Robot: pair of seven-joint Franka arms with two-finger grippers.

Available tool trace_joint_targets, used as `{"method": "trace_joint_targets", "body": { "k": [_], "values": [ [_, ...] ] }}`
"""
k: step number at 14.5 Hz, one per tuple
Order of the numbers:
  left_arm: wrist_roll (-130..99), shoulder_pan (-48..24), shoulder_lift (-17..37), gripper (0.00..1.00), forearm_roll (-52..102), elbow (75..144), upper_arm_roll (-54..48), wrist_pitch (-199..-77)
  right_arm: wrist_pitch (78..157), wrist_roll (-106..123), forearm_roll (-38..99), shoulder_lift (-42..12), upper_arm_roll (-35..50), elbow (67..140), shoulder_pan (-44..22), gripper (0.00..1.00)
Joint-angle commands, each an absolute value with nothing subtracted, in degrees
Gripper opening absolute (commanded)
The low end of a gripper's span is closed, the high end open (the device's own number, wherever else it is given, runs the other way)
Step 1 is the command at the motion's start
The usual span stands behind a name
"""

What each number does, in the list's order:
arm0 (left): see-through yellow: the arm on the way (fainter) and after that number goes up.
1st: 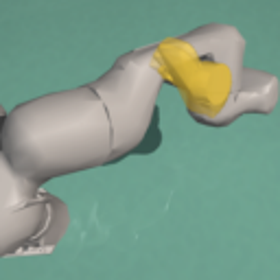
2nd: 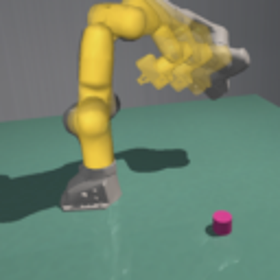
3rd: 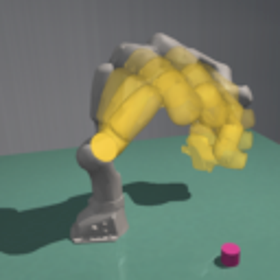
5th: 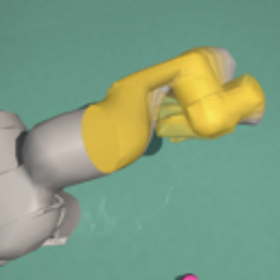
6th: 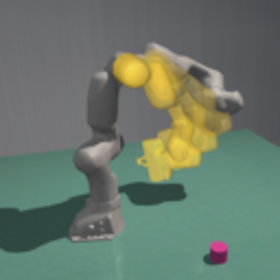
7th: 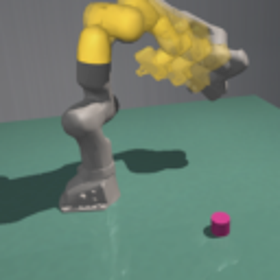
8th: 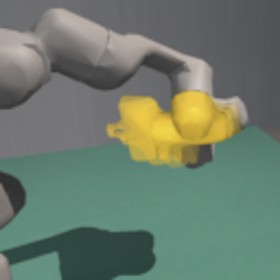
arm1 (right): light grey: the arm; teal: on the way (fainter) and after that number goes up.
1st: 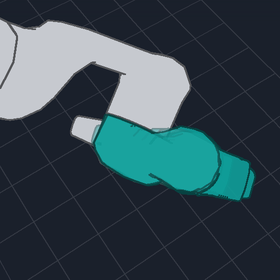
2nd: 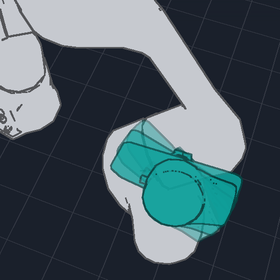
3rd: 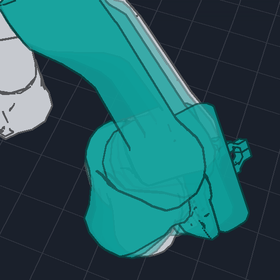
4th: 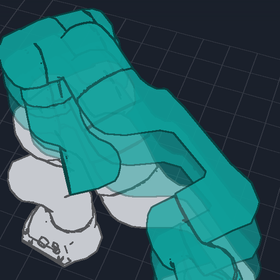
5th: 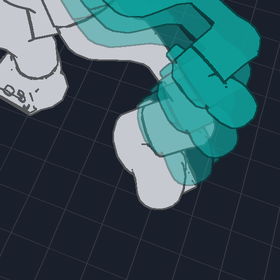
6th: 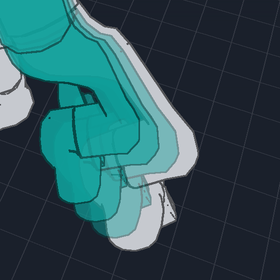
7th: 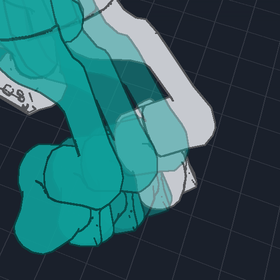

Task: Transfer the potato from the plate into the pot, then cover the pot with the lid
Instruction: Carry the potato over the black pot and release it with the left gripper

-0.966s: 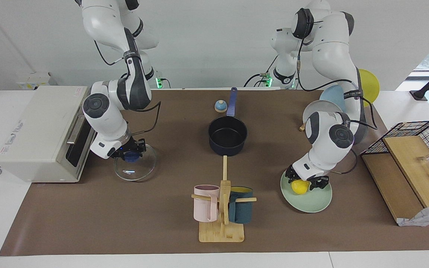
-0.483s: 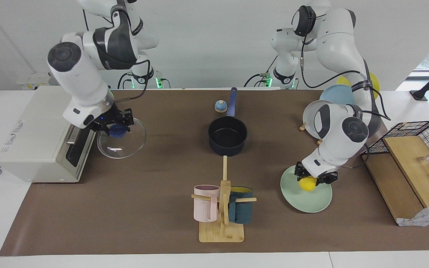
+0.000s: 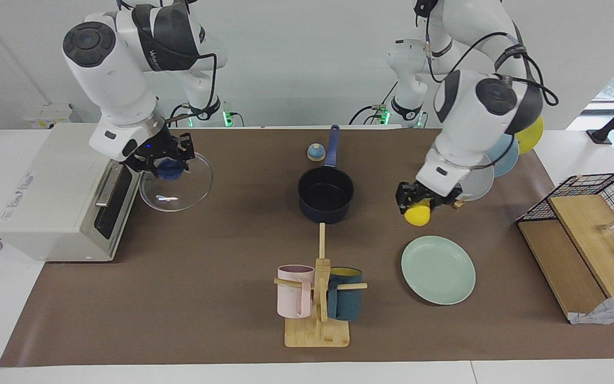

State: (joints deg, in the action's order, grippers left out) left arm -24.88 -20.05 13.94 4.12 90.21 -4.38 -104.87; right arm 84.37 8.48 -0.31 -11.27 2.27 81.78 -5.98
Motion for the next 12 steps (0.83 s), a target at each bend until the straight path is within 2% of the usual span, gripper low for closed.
{"method": "trace_joint_targets", "body": {
  "k": [1, 3, 4, 12],
  "values": [
    [-33.1, -27.0, 7.8, 0.00, 4.5, 104.1, -3.3, -113.4, 83.7, 8.3, 1.1, -11.6, 2.5, 80.5, -5.0, 0.00],
    [-35.7, -30.9, 5.2, 0.00, 4.5, 114.0, -3.3, -123.4, 83.8, 8.0, 1.1, -11.6, 2.4, 80.5, -5.1, 0.00],
    [-36.7, -32.7, 5.7, 0.00, 4.5, 115.8, -3.3, -125.9, 83.8, 7.3, 1.1, -11.6, 2.5, 80.4, -5.0, 0.00],
    [-41.2, -36.7, 6.9, 0.00, 4.5, 119.7, -3.3, -130.8, 84.2, 4.7, 1.1, -11.3, 2.5, 81.6, -5.3, 0.00]
  ]
}}
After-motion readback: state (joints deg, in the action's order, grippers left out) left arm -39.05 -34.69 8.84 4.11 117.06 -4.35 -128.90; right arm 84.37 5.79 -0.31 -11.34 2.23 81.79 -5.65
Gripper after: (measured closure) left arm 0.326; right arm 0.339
